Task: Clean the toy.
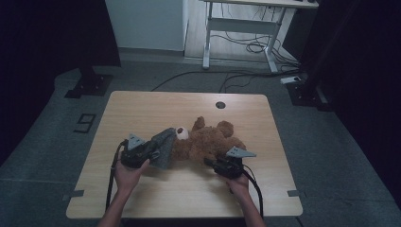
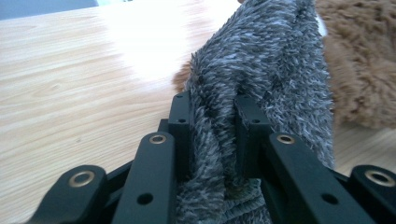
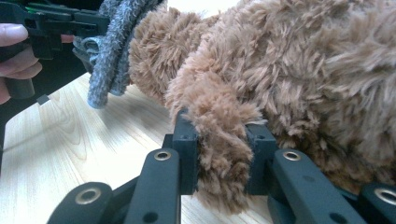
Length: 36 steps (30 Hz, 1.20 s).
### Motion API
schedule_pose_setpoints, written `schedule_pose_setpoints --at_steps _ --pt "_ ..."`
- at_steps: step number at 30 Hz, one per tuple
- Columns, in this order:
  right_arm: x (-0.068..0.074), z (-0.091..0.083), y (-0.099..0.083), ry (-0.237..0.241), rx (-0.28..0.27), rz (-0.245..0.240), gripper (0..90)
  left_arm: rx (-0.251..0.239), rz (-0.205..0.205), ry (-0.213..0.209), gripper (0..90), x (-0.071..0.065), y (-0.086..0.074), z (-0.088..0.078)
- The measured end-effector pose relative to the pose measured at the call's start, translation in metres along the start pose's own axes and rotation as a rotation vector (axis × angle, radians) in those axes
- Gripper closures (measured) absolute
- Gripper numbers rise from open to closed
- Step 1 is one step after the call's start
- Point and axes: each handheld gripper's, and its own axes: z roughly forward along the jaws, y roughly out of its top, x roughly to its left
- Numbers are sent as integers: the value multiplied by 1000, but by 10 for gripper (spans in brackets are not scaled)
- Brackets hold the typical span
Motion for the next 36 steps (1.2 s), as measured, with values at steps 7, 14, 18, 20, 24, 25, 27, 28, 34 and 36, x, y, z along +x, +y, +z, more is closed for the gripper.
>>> schedule_pose_setpoints --at_steps 7,14,18,20,24,25,27,28,34,36 --pt "0 0 0 -1 -1 0 718 1 -43 1 713 13 -12 -9" --pt "2 1 0 -5 -9 -8 718 -91 38 -87 713 -27 37 -23" --pt "3 2 0 -3 -12 -9 717 -97 111 -142 712 -68 59 -9" --pt "4 2 0 -2 -15 -8 718 -82 135 -173 712 -88 65 4" --pt "3 1 1 -2 -13 -10 717 -27 166 -201 711 -117 66 35" --pt "3 1 1 -2 -14 -9 717 -11 183 -192 711 -120 65 40" --pt "3 1 1 -3 -14 -13 717 20 201 -170 712 -123 60 51" --pt "3 1 1 -3 -13 -15 717 26 196 -159 712 -122 56 54" --pt "1 0 0 -1 -11 -11 716 30 211 -95 713 -104 43 44" --pt "1 -1 0 -3 -12 -13 715 24 203 -81 713 -95 39 39"
